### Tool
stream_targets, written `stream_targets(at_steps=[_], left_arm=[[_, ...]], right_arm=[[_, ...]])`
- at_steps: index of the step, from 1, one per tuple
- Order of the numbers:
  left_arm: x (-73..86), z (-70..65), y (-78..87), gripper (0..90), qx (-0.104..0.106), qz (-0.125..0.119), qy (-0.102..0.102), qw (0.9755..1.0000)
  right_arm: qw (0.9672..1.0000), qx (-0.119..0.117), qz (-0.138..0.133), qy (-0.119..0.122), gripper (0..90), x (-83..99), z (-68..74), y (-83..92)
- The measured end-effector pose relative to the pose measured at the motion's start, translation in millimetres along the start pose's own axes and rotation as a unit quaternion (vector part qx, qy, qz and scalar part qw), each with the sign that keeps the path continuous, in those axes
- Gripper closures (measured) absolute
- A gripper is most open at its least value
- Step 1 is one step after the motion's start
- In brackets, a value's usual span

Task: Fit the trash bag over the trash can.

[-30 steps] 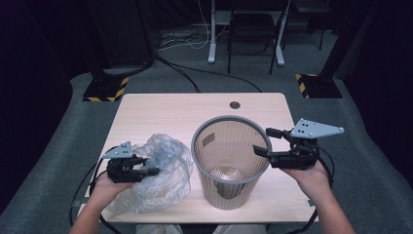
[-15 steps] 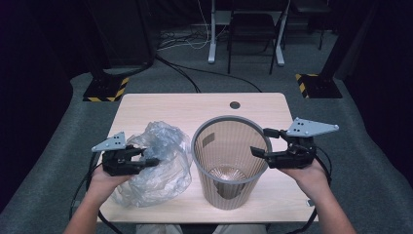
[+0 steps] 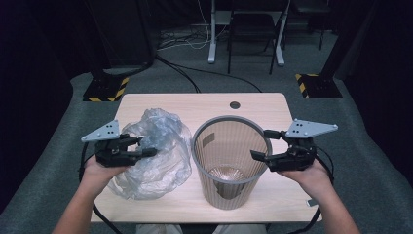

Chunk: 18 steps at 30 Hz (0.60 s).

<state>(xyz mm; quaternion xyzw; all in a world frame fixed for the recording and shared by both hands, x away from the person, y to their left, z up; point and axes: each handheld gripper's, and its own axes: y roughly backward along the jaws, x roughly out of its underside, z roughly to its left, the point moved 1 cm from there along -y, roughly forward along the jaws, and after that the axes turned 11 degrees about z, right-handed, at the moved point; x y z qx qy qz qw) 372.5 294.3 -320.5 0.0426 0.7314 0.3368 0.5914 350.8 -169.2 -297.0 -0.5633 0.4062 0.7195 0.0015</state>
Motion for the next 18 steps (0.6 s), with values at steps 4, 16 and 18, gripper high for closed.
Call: stream_targets(at_steps=[4, 16, 18], left_arm=[[-12.5, -1.3, 4.7, 54.8, -0.001, -0.003, -0.008, 1.0000], [-50.8, -7.3, 2.9, 54.6, 0.018, -0.010, -0.019, 0.9996], [-56.8, -9.3, -1.7, 54.6, 0.018, -0.007, -0.023, 0.9995]], right_arm=[[1.0000, 0.003, -0.006, -0.001, 32.1, 0.1, -0.7, 3.7], [0.9990, 0.020, -0.035, -0.018, 36.1, 2.0, -5.3, 15.3], [0.9986, 0.020, -0.045, -0.020, 36.4, 1.8, -5.5, 18.1]])
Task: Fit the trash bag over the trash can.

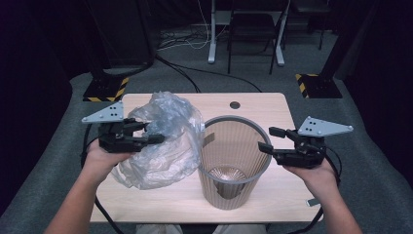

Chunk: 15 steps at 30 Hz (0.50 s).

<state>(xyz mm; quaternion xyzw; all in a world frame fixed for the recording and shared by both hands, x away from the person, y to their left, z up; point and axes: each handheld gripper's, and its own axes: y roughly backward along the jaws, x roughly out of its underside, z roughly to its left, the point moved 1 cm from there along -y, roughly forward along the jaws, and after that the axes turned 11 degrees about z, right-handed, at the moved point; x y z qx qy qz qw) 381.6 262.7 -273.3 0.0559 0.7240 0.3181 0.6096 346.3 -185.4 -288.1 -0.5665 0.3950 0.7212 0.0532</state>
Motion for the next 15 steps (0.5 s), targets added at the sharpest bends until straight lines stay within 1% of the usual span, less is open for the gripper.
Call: stream_targets(at_steps=[6, 10, 15], left_arm=[[-11.8, -3.5, -18.5, 54.6, 0.013, 0.009, -0.006, 0.9999], [-17.3, -5.3, -32.1, 54.6, 0.017, 0.022, -0.008, 0.9996], [-23.5, -7.2, -50.4, 54.6, 0.019, 0.042, -0.012, 0.9989]], right_arm=[[0.9999, 0.004, -0.010, 0.002, 37.5, -1.6, -0.8, 6.5], [0.9998, -0.002, -0.022, 0.000, 37.8, -4.6, -0.6, 9.6], [0.9994, -0.014, -0.031, 0.008, 36.4, -13.4, 4.3, 8.9]])
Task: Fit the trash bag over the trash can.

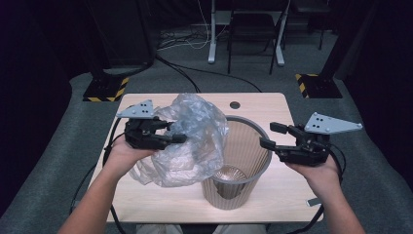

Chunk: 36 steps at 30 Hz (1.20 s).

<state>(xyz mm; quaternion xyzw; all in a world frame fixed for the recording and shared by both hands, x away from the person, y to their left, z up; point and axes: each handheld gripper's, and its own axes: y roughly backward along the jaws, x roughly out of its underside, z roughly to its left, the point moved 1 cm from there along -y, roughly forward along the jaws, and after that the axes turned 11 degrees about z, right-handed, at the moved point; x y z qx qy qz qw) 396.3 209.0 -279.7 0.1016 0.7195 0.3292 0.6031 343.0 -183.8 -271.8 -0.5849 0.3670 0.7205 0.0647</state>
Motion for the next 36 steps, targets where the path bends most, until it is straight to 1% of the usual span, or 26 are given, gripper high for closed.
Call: stream_targets(at_steps=[3, 8, 11, 14, 16, 19, 22, 26, 30, 32, 34, 36], left_arm=[[-6.1, -1.1, -10.4, 54.6, 0.011, 0.002, -0.001, 0.9999], [-19.4, -3.6, -24.8, 54.5, 0.022, 0.002, -0.011, 0.9997], [-26.8, -4.5, -31.8, 54.4, 0.024, 0.007, -0.015, 0.9996], [-36.4, -5.6, -38.0, 54.3, 0.036, 0.006, -0.011, 0.9993], [-44.0, -8.1, -42.5, 54.2, 0.039, 0.007, -0.016, 0.9991], [-52.0, -11.2, -51.0, 54.0, 0.030, 0.020, -0.030, 0.9989], [-53.9, -10.8, -59.8, 53.9, 0.028, 0.028, -0.029, 0.9988], [-55.1, -10.9, -68.4, 53.8, 0.021, 0.040, -0.028, 0.9986], [-58.1, -11.3, -73.8, 52.6, 0.021, 0.047, -0.029, 0.9982], [-58.8, -10.9, -76.1, 51.8, 0.019, 0.053, -0.028, 0.9980], [-59.5, -10.9, -78.1, 51.1, 0.015, 0.058, -0.028, 0.9978], [-60.0, -11.8, -79.5, 50.8, 0.015, 0.060, -0.033, 0.9975]], right_arm=[[1.0000, -0.002, 0.000, 0.007, 35.5, -5.1, 3.2, -4.9], [0.9999, -0.007, 0.001, 0.011, 35.3, -10.4, 5.4, -9.0], [0.9999, -0.006, -0.003, 0.010, 35.2, -13.9, 5.0, -5.0], [1.0000, -0.001, -0.004, 0.006, 35.3, -17.7, 3.5, 1.8], [0.9999, 0.005, -0.007, 0.007, 35.4, -20.4, 1.8, 6.5], [0.9998, 0.009, -0.014, 0.006, 35.7, -23.9, 0.9, 14.1], [0.9996, 0.012, -0.022, 0.011, 36.0, -25.6, 1.1, 20.9], [0.9995, 0.007, -0.029, 0.013, 35.9, -27.7, 1.9, 26.6], [0.9994, 0.002, -0.025, 0.022, 35.5, -31.6, 4.3, 25.2], [0.9994, -0.003, -0.023, 0.026, 35.5, -33.8, 6.5, 22.8], [0.9991, -0.005, -0.024, 0.034, 35.8, -36.2, 8.4, 19.8], [0.9990, -0.011, -0.021, 0.038, 37.5, -38.2, 10.6, 16.8]])
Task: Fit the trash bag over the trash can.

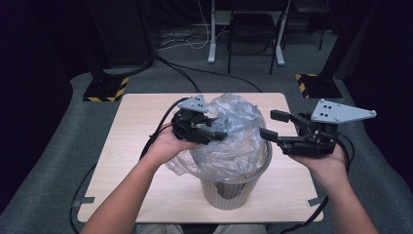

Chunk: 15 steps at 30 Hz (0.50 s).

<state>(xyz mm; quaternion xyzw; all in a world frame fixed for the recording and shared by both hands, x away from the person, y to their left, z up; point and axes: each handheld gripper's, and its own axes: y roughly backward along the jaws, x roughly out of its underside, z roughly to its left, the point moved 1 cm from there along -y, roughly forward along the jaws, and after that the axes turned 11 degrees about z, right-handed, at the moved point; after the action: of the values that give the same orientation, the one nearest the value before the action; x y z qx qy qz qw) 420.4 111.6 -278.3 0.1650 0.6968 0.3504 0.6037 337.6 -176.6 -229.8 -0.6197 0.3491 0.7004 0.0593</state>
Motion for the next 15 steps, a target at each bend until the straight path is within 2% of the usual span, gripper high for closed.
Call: stream_targets(at_steps=[2, 4, 8, 9, 13, 15], left_arm=[[-0.5, -2.1, -1.5, 49.7, 0.004, 0.000, -0.004, 1.0000], [-0.6, -4.9, -2.7, 47.5, 0.006, 0.003, -0.014, 0.9999], [0.3, -8.2, -2.8, 41.0, 0.004, 0.007, -0.022, 0.9997], [0.9, -8.4, -1.8, 39.8, 0.002, 0.007, -0.024, 0.9997], [4.6, -9.0, 7.9, 38.1, 0.006, -0.008, -0.022, 0.9997], [6.9, -9.8, 13.7, 38.2, 0.007, -0.017, -0.022, 0.9996]], right_arm=[[1.0000, 0.001, 0.004, 0.004, 42.3, -1.1, 1.5, -3.7], [0.9998, 0.010, 0.011, 0.010, 51.6, -0.7, 2.1, -8.6], [0.9989, 0.030, 0.029, 0.023, 79.6, 3.3, -0.3, -16.0], [0.9980, 0.045, 0.038, 0.022, 86.0, 4.4, -1.0, -17.5], [0.9946, 0.080, 0.063, 0.020, 89.3, 9.9, -6.2, -22.1], [0.9940, 0.085, 0.067, 0.014, 89.5, 13.5, -9.5, -23.1]])
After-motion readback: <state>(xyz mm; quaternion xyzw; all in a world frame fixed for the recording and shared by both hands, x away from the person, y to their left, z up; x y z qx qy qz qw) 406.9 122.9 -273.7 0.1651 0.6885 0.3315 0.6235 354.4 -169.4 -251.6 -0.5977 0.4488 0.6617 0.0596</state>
